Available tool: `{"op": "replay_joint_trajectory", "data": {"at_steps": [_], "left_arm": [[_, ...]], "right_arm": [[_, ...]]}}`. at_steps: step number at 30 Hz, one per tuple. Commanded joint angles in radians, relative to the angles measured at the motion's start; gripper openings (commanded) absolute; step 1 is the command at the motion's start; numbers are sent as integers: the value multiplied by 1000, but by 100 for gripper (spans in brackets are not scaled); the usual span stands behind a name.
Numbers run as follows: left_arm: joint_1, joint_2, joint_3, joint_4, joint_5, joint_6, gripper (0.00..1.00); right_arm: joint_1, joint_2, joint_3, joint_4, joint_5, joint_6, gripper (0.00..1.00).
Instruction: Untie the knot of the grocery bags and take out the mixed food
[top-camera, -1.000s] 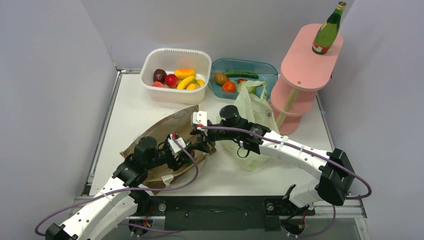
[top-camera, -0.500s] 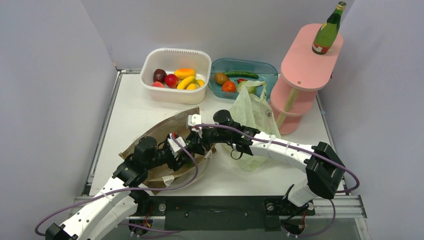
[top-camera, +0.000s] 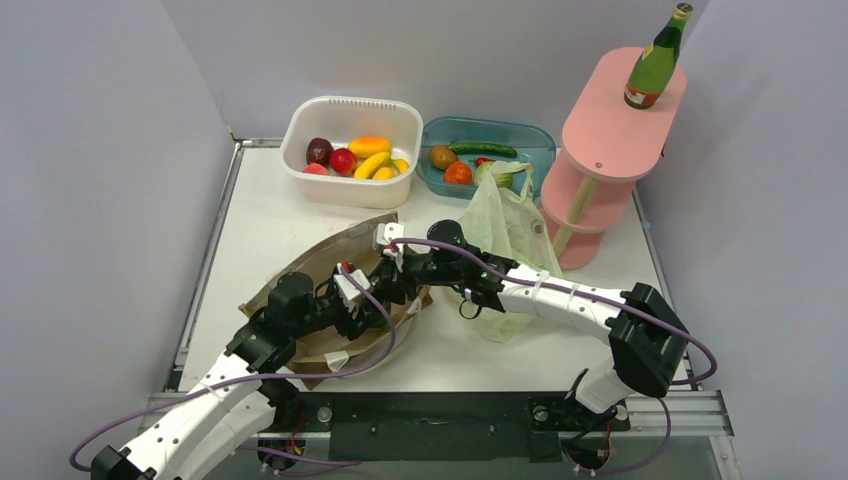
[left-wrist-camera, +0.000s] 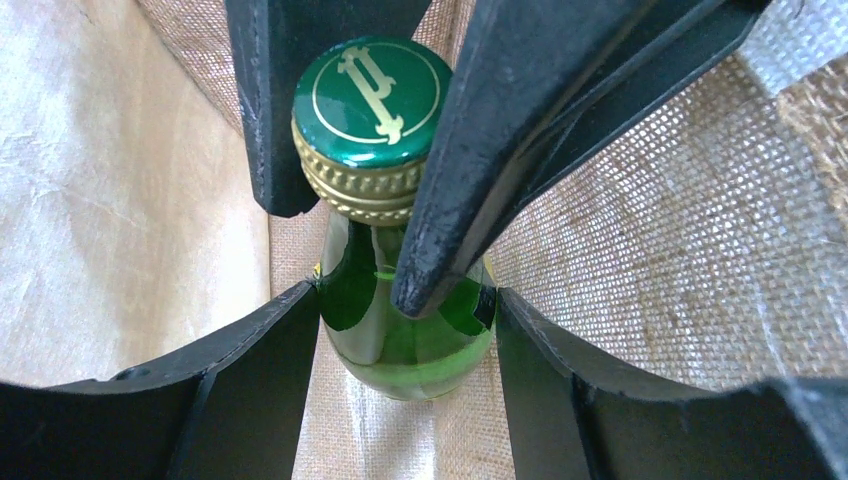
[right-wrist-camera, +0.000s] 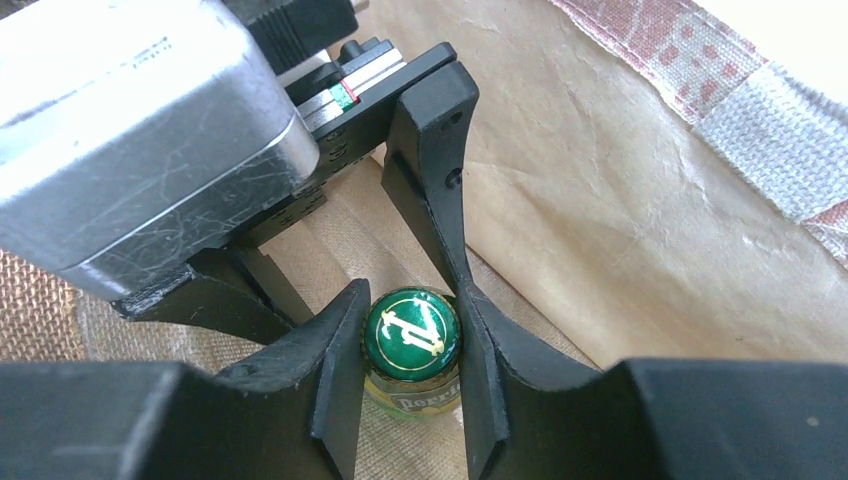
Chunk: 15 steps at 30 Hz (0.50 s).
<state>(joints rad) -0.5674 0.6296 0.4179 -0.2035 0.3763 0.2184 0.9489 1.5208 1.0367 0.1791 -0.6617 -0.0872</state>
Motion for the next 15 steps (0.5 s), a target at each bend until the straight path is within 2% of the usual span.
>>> {"op": "replay_joint_trajectory", "data": {"at_steps": [1,3,4,6,10,15], "left_arm": [[2,-10,84,150,28,-12,0],[2,-8,106,112,0,-14,13],[3,-6,115,96,-31,-22,26],[10,4,152,36,-53,-28,36],[65,0,225,-55,34,-55,42],[70,-5,354,-208,84,-18,45]], "right_arm": [[6,-19,19,124,-2,76,0],[2,-38,42,123,3,115,0],[-4,-51,59,122,6,136,0],[-10,-70,83,113,13,154,0],[-32,-73,120,63,17,146,0],[-81,-66,143,19,20,144,0]]}}
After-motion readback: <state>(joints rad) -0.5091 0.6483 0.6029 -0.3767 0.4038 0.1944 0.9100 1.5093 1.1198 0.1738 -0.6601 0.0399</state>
